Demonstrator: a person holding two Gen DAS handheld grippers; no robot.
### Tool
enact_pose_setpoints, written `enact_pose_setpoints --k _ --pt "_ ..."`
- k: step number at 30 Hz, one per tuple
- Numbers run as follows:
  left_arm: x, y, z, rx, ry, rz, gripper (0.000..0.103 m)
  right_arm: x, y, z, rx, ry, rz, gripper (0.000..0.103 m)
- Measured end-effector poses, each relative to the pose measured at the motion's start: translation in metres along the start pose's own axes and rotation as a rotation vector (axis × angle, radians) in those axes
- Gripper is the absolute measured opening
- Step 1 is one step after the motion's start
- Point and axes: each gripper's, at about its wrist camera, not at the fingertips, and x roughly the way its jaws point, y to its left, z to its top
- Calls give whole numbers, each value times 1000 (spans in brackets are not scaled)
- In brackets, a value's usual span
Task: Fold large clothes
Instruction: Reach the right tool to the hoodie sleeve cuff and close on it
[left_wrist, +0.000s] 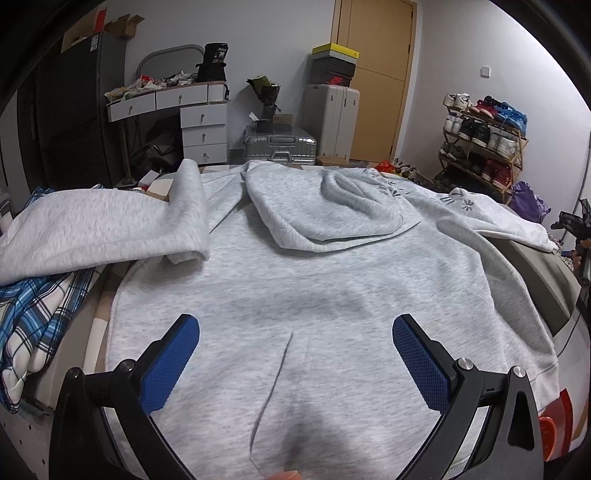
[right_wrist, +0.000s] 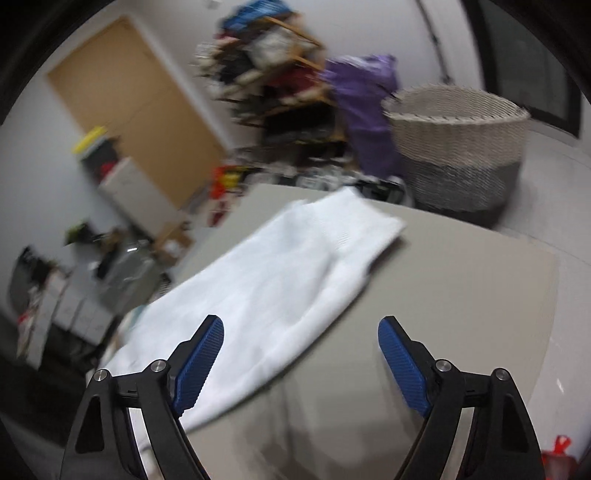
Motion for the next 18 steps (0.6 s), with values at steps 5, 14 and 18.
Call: enact_pose_setpoints --k 5,14,18 --pt "0 10 -2 -28 7 32 102 30 -4 14 67 2 -74 71" --pt "-7 19 -4 -52 -26 19 102 -13 42 22 -50 -140 -45 13" --pt "-8 30 -6 -60 -32 6 102 -78 106 10 -157 -251 91 13"
